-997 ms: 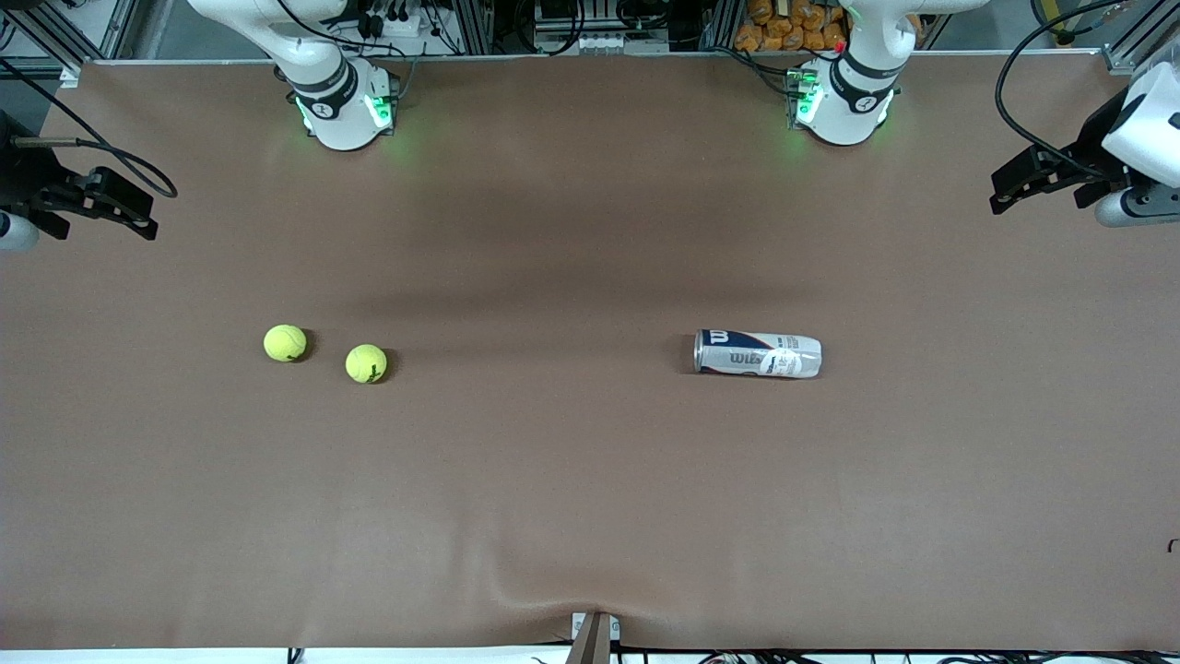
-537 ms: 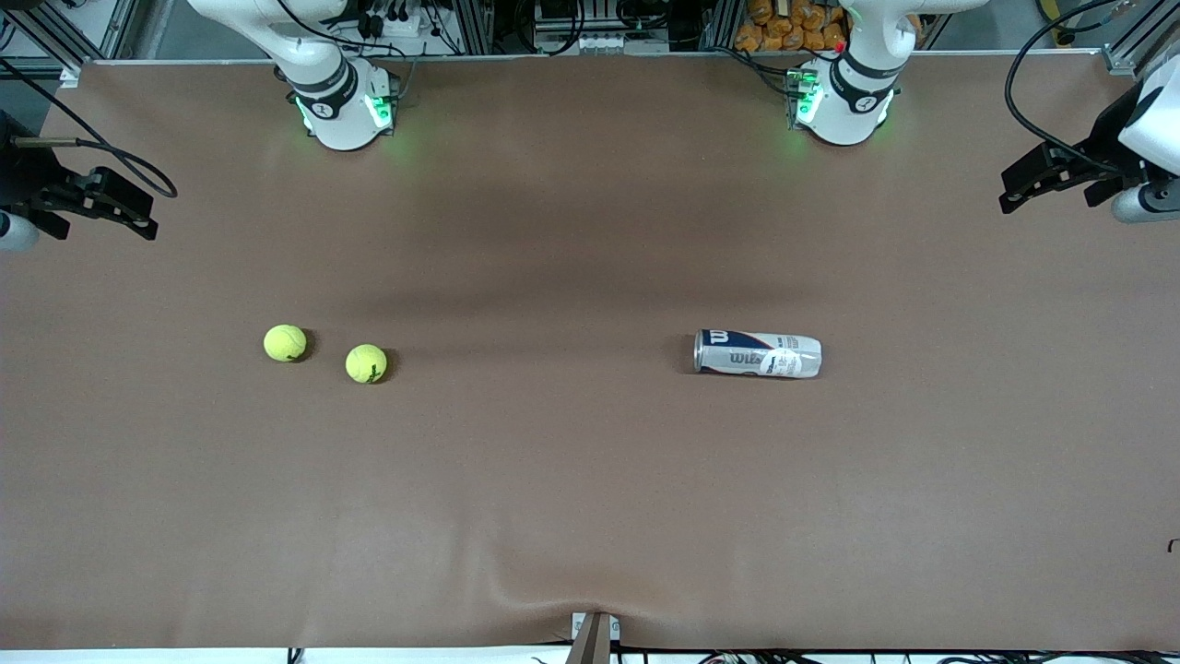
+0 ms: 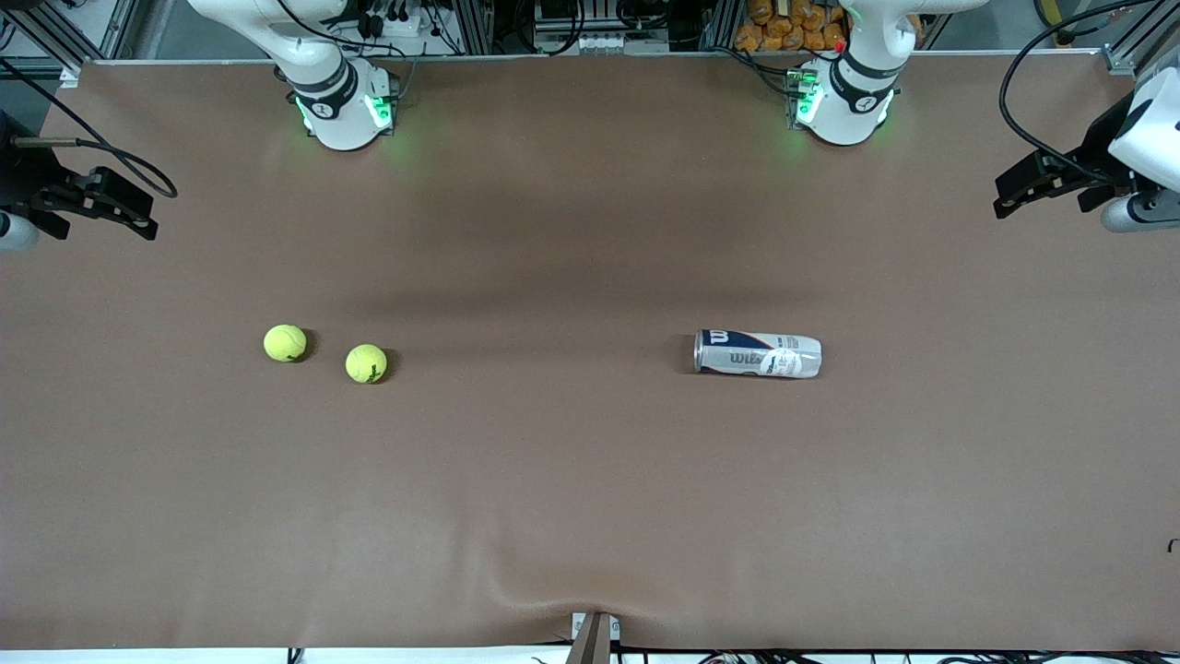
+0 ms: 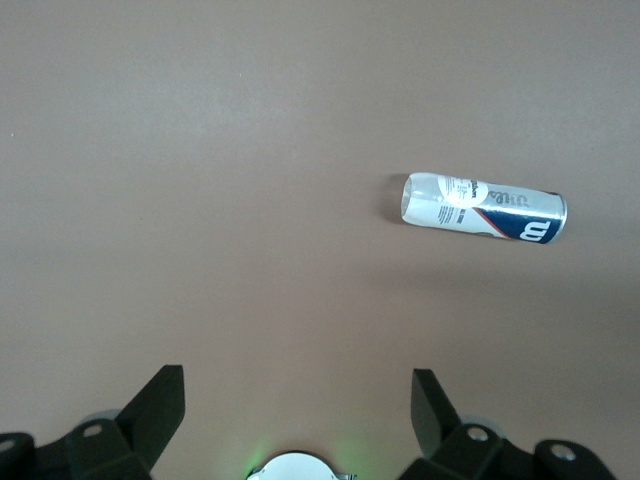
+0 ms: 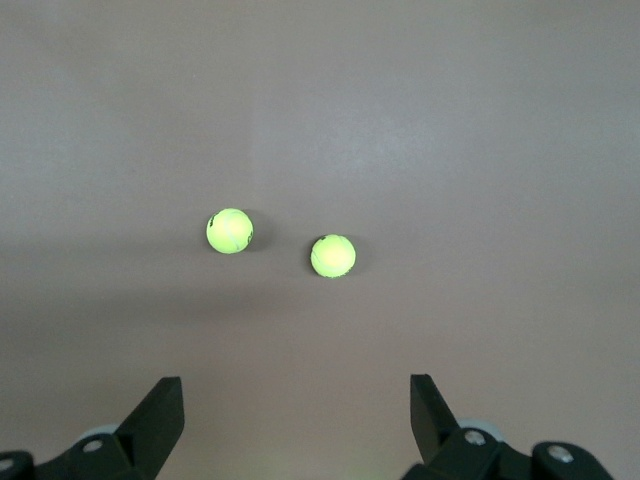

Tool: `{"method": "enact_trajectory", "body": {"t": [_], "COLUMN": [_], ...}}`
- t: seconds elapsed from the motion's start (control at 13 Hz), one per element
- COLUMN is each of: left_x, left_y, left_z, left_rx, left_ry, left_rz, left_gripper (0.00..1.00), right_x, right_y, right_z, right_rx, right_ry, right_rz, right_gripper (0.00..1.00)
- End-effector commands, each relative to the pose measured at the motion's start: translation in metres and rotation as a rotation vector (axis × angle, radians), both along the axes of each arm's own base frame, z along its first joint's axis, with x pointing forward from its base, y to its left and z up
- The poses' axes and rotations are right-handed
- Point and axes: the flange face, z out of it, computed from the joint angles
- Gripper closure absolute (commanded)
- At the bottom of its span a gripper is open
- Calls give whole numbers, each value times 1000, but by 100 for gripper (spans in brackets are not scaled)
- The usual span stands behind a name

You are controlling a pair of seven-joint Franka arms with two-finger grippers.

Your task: Insert tennis ball vertically with right arm

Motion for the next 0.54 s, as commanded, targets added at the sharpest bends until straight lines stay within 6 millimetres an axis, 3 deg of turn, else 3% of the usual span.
{"method": "enact_trajectory", "body": {"t": [0.0, 0.46], "left_x": [-4, -10], "left_y": [3, -13], "left_z": [6, 3], "left_rx": [5, 11], "left_ry": [15, 53], "left_rz": [0, -16], "left_gripper": [0, 0], "right_x": [-8, -7], "right_y": [-3, -4], "right_z": [3, 3], "right_rx": [17, 17], "right_ry": [-2, -3], "right_rz": [8, 7], "right_gripper": [0, 0]}}
